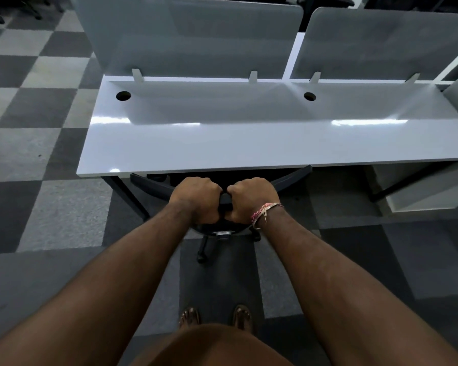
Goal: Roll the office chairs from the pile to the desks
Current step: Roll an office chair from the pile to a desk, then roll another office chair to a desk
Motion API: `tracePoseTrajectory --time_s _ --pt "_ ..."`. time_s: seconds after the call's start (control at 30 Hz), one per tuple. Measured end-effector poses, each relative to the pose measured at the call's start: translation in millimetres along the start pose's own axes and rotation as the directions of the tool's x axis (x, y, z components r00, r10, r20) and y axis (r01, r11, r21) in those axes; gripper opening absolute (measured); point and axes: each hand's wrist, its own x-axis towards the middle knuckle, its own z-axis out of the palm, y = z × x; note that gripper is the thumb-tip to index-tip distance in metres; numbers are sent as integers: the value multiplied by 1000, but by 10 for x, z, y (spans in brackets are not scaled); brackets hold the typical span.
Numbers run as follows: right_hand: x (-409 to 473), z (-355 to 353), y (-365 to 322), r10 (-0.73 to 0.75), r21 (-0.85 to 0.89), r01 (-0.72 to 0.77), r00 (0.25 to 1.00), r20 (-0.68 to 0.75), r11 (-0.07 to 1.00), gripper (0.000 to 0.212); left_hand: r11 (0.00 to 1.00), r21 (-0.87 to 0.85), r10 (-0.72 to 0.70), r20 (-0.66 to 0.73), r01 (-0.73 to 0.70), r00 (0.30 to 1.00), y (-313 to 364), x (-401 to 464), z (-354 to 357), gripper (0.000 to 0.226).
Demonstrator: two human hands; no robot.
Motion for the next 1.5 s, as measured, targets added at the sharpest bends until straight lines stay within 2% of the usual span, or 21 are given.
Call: tracePoseTrajectory --time_s 0.2,0.4,0.6,0.8,1.07,1.2,1.4,1.5 --pt "-94 -52 -41 79 22 -81 995 65 996 29 996 -53 69 -39 -71 997 83 -64 -34 18" --pt "-259 -222 -16 128 23 -130 991 49 991 30 988 -65 131 -85 -137 988 211 -102 -187 16" --pt "-547 -458 136 260 92 -263 965 41 960 35 978 -27 201 -176 -208 964 443 -56 -391 29" --pt "-1029 -648 411 388 46 -386 922 -22 921 44 944 5 322 -239 -331 916 950 6 -680 38" --pt "-2014 -741 1082 560 -1 -560 828 -37 828 48 871 95 491 -220 -482 843 2065 214 -1060 39" --pt "-2766 -760 1616 673 -1 -674 738 -49 739 51 827 126 562 -200 -548 802 2951 401 -1180 43" --pt "-3809 -758 2304 776 14 -776 629 -37 630 49 768 212 640 -204 -605 741 4258 566 -1240 61" --pt "-4334 -796 2672 815 14 -816 577 -40 578 46 721 238 693 -220 -651 687 4961 606 -1329 56"
